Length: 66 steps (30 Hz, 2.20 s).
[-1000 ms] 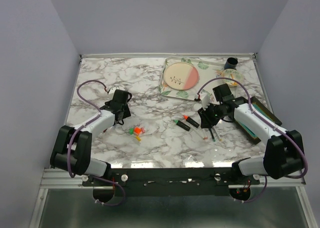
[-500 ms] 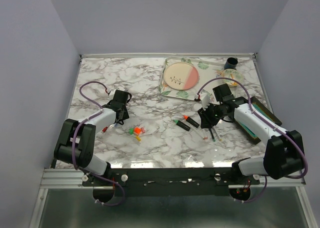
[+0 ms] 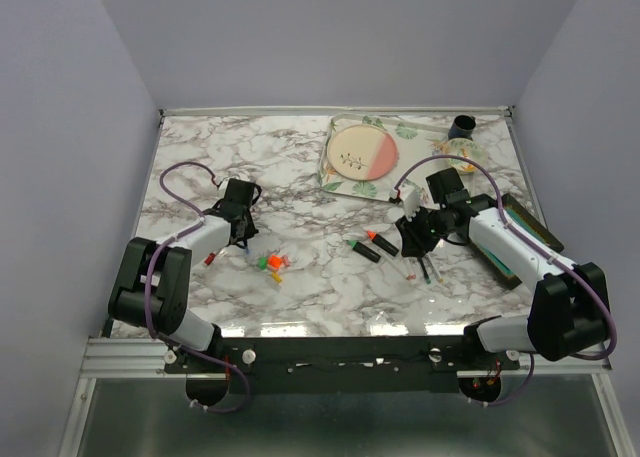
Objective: Open the pen caps
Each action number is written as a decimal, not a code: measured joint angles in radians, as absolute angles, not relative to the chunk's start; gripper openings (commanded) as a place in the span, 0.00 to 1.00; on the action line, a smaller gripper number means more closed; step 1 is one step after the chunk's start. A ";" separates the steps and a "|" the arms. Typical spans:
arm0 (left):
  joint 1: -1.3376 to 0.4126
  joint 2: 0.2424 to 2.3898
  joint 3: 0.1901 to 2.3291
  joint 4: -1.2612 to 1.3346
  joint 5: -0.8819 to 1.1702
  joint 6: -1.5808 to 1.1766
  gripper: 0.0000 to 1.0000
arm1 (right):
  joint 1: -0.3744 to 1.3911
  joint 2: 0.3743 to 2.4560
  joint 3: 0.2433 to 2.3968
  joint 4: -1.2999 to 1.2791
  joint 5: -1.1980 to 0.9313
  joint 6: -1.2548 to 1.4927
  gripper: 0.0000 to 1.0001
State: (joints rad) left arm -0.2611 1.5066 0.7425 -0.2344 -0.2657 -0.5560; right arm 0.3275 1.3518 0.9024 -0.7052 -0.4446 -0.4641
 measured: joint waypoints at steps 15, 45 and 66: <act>-0.275 1.425 0.744 -0.218 -0.163 -0.525 0.00 | 0.327 1.343 0.902 -0.709 -0.489 -0.474 0.41; -0.856 1.602 0.992 -0.104 0.549 -0.575 0.00 | 0.382 0.770 0.587 -0.738 -0.934 -1.201 0.74; -0.965 1.710 1.102 -0.165 0.672 -0.557 0.00 | 0.572 0.828 0.533 -0.632 -0.734 -1.228 0.20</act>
State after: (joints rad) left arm -0.9646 1.7096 1.1019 -0.1650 0.6720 -0.5571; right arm 0.5724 0.8284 0.5331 -0.6315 -0.7338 -1.2282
